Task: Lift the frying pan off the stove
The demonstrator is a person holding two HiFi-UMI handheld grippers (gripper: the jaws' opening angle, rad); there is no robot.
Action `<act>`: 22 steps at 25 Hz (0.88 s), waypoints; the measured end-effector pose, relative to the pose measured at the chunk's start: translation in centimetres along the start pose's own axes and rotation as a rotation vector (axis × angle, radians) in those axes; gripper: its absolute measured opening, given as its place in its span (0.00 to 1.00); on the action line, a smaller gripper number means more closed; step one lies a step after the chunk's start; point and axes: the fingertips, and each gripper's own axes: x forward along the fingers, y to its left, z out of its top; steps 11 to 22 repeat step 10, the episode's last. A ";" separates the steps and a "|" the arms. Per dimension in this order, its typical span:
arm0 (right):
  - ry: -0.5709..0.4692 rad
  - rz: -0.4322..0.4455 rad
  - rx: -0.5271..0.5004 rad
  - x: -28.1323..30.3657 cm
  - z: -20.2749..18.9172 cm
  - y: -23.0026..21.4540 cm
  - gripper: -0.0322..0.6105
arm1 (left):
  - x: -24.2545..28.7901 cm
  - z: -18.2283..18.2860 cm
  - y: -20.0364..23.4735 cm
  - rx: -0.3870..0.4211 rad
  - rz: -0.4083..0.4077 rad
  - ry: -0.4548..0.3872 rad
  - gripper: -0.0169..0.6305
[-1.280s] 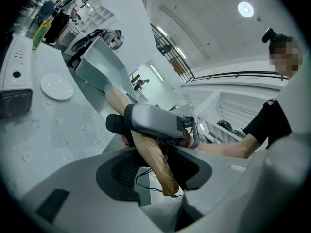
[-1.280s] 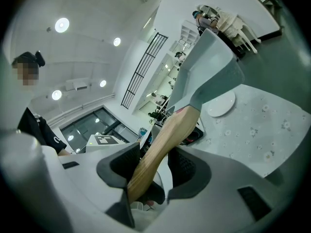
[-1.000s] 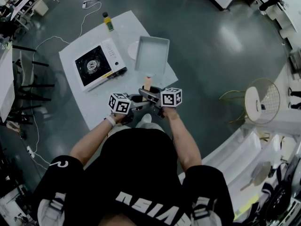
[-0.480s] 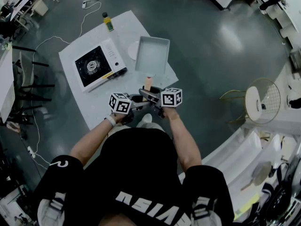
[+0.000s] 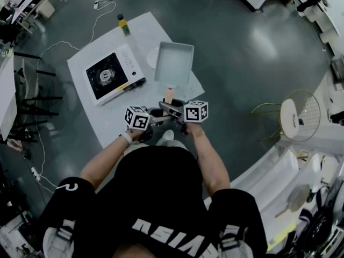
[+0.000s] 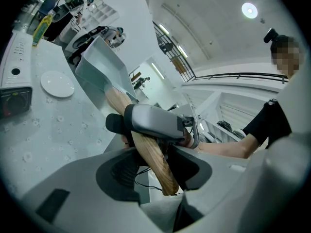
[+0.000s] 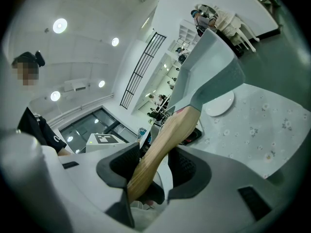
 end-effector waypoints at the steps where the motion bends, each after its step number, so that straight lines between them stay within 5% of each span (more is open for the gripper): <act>1: 0.000 -0.001 0.002 0.0 0.0 0.0 0.32 | 0.0 0.0 0.0 0.000 0.000 0.001 0.30; 22: -0.002 0.002 -0.007 0.0 -0.1 0.1 0.32 | 0.0 -0.2 0.1 0.000 0.000 -0.001 0.30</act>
